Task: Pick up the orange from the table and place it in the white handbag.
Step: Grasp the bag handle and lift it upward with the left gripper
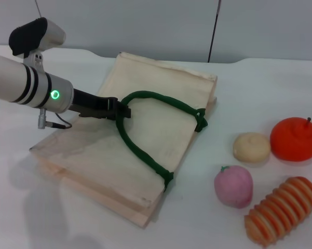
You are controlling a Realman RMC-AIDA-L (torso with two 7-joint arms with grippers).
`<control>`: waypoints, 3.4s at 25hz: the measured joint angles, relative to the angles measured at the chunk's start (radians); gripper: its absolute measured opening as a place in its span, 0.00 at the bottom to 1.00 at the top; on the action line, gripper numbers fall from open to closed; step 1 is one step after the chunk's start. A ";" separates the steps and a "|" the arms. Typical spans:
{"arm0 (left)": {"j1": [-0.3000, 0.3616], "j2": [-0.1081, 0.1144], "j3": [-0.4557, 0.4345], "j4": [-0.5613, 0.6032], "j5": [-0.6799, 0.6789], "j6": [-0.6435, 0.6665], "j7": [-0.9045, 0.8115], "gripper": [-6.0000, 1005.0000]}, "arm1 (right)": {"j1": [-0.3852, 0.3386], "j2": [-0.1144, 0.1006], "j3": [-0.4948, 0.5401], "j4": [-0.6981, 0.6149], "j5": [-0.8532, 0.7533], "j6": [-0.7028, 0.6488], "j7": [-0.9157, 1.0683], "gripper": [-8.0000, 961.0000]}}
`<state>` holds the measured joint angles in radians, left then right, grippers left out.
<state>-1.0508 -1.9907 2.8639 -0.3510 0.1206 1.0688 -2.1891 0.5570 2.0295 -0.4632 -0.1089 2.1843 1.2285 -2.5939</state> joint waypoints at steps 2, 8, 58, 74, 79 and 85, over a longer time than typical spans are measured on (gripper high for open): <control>0.000 0.000 0.000 0.000 0.000 -0.002 -0.001 0.57 | 0.001 0.000 0.000 0.000 0.000 0.000 0.000 0.92; 0.000 0.000 0.000 0.001 0.001 -0.015 -0.001 0.49 | 0.002 0.000 0.000 0.000 0.000 0.002 0.001 0.92; 0.052 0.001 -0.001 -0.094 -0.307 0.234 0.214 0.11 | -0.011 -0.002 0.000 0.000 0.000 0.016 0.002 0.92; 0.179 0.023 -0.001 -0.178 -0.758 0.622 0.408 0.11 | -0.011 -0.002 0.000 0.000 0.000 0.014 0.002 0.92; 0.208 0.032 -0.002 -0.181 -0.850 0.685 0.428 0.11 | -0.011 -0.002 0.000 0.000 -0.002 0.014 0.002 0.92; 0.225 0.042 -0.001 -0.181 -0.904 0.725 0.431 0.10 | -0.012 -0.004 -0.014 -0.004 -0.022 0.014 0.051 0.92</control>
<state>-0.8256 -1.9484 2.8624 -0.5323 -0.7836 1.7938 -1.7579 0.5452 2.0254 -0.4776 -0.1134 2.1621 1.2427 -2.5425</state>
